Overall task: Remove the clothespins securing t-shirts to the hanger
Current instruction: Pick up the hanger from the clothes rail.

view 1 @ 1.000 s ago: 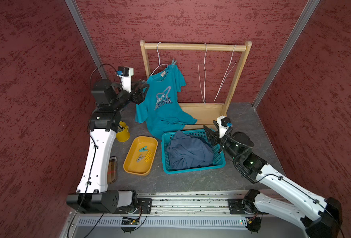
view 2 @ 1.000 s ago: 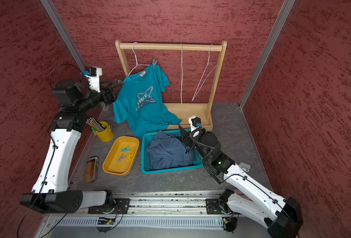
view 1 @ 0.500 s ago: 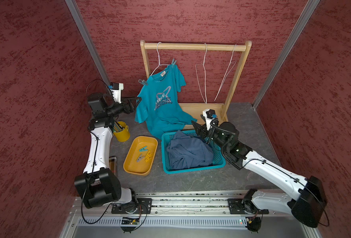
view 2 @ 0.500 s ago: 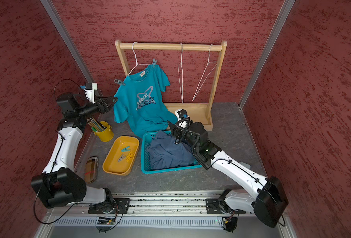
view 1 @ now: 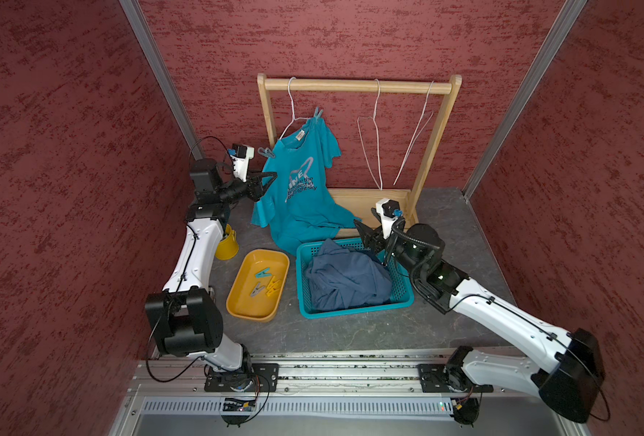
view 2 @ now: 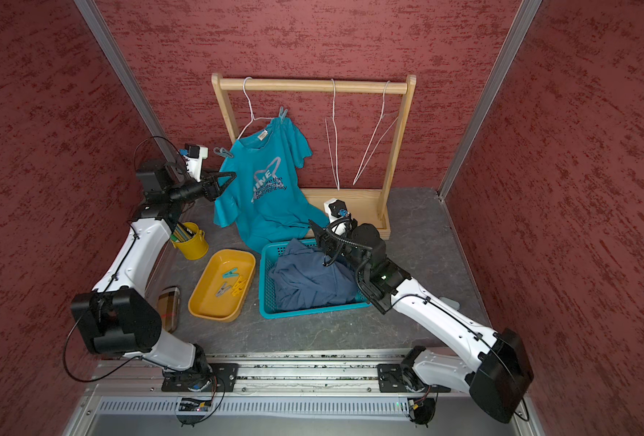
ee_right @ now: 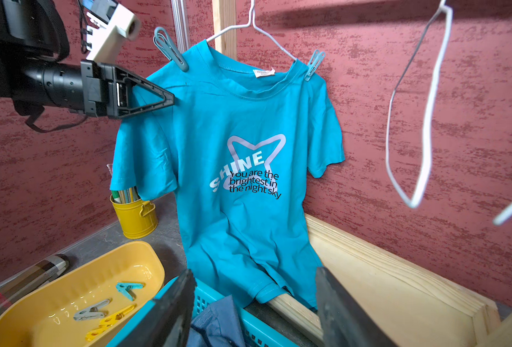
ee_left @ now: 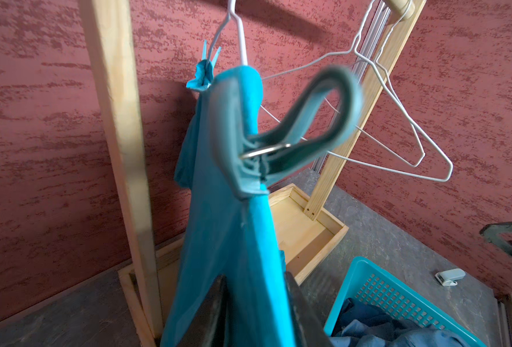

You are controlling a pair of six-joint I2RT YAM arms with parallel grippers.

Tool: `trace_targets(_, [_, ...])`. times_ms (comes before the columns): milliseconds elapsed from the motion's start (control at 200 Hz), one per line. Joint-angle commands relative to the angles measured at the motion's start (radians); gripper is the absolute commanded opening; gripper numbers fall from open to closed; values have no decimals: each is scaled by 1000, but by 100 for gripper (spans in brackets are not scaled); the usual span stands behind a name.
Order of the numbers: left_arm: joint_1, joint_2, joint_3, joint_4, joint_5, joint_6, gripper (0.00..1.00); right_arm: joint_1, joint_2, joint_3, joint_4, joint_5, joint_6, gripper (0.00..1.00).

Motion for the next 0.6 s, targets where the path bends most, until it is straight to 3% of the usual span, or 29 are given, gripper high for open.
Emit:
trace_targets(0, [-9, -16, 16, 40, -29, 17, 7, -3, -28, -2, 1, 30, -4, 66])
trace_targets(35, [-9, -22, 16, 40, -34, 18, 0, -3, -31, -3, -1, 31, -4, 66])
trace_targets(341, [-40, -124, 4, 55, -100, 83, 0, -3, -45, -6, 2, 36, -4, 66])
trace_targets(596, [-55, -174, 39, 69, -142, 63, 0, -3, -70, -11, -5, 35, 7, 66])
